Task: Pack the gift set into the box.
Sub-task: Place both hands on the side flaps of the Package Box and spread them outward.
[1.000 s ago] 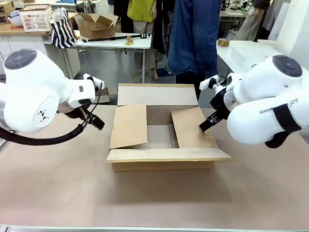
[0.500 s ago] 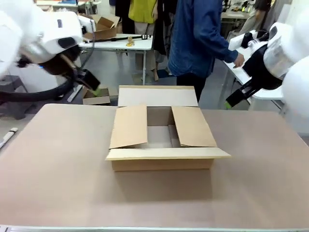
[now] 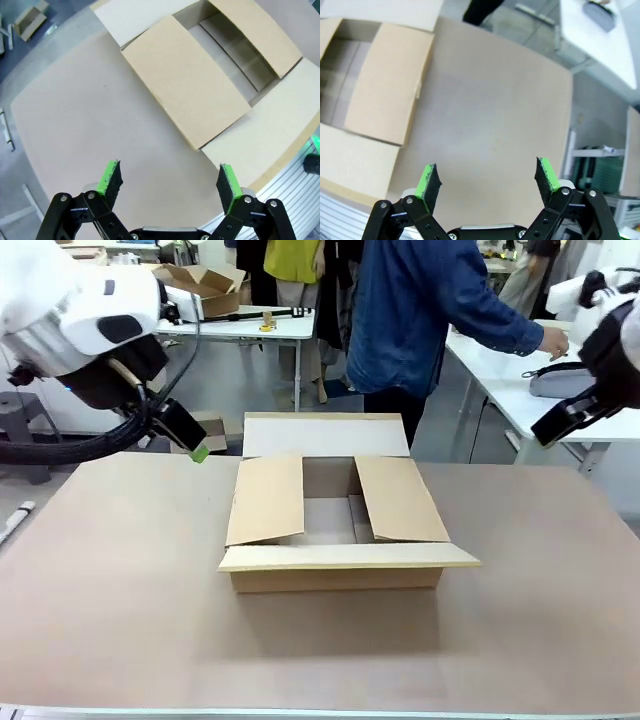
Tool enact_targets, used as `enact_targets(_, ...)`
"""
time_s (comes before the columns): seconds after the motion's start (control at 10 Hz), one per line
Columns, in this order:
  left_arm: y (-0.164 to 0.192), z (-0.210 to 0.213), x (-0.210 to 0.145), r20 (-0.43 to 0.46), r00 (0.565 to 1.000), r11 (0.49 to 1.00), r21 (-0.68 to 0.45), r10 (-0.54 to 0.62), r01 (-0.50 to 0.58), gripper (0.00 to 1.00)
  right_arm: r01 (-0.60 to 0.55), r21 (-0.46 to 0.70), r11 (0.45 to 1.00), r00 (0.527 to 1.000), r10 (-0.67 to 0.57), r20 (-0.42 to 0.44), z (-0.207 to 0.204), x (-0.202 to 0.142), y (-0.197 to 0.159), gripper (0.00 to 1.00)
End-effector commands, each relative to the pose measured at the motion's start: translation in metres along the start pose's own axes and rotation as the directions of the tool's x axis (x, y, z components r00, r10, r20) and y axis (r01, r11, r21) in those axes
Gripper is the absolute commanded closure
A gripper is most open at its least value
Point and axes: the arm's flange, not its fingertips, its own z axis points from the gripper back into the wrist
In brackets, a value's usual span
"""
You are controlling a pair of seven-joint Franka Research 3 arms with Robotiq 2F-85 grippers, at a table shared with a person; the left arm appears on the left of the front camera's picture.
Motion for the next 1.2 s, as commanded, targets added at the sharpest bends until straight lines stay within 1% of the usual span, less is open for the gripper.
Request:
enact_targets(0.0, 0.014, 0.001, -0.010, -0.009, 0.997, 0.938, -0.339, 0.072, -0.071, 0.00, 0.374, 0.361, 0.855, 0.928, -0.348, -0.137, -0.035, -0.010, -0.043, 0.00)
enact_targets(0.1, 0.036, 0.006, -0.018, -0.004, 0.982, 0.805, -0.572, 0.187, -0.156, 0.00, 0.662, 0.561, 0.497, 0.724, -0.619, -0.305, -0.044, -0.006, -0.068, 0.00)
enact_targets(0.2, 0.057, 0.004, -0.025, -0.014, 0.962, 0.670, -0.715, 0.271, -0.199, 0.00, 0.698, 0.683, 0.212, 0.663, -0.551, -0.507, -0.046, -0.005, -0.081, 0.00)
enact_targets(0.3, 0.080, -0.005, -0.034, -0.030, 0.912, 0.501, -0.828, 0.408, -0.252, 0.00, 0.660, 0.751, 0.025, 0.653, -0.513, -0.557, -0.045, -0.006, -0.090, 0.00)
enact_targets(0.4, 0.098, -0.015, -0.042, -0.068, 0.880, 0.395, -0.876, 0.470, -0.278, 0.00, 0.582, 0.806, -0.109, 0.663, -0.512, -0.547, -0.038, -0.006, -0.096, 0.00)
enact_targets(0.5, 0.106, -0.025, -0.048, -0.105, 0.850, 0.351, -0.879, 0.516, -0.322, 0.00, 0.496, 0.851, -0.175, 0.683, -0.526, -0.506, -0.028, -0.004, -0.096, 0.00)
enact_targets(0.6, 0.109, -0.032, -0.050, -0.123, 0.830, 0.331, -0.877, 0.545, -0.347, 0.00, 0.468, 0.861, -0.198, 0.705, -0.503, -0.499, -0.017, 0.001, -0.090, 0.00)
enact_targets(0.7, 0.111, -0.035, -0.048, -0.114, 0.783, 0.292, -0.887, 0.612, -0.358, 0.00, 0.479, 0.856, -0.196, 0.749, -0.418, -0.515, -0.009, 0.009, -0.071, 0.00)
enact_targets(0.8, 0.111, -0.034, -0.045, -0.080, 0.772, 0.318, -0.881, 0.630, -0.351, 0.00, 0.499, 0.851, -0.164, 0.787, -0.324, -0.525, -0.005, 0.017, -0.051, 0.00)
enact_targets(0.9, 0.107, -0.029, -0.039, -0.090, 0.759, 0.380, -0.824, 0.645, -0.420, 0.00, 0.522, 0.846, -0.108, 0.785, -0.328, -0.526, -0.010, 0.017, -0.052, 0.00)
enact_targets(1.0, 0.126, -0.034, -0.052, -0.108, 0.794, 0.282, -0.899, 0.598, -0.334, 0.00, 0.474, 0.876, 0.087, 0.812, -0.428, -0.397, 0.006, 0.008, -0.071, 0.00)
enact_targets(1.1, 0.126, -0.034, -0.052, -0.108, 0.794, 0.282, -0.899, 0.598, -0.334, 0.00, 0.474, 0.876, 0.087, 0.812, -0.428, -0.397, 0.006, 0.008, -0.071, 0.00)
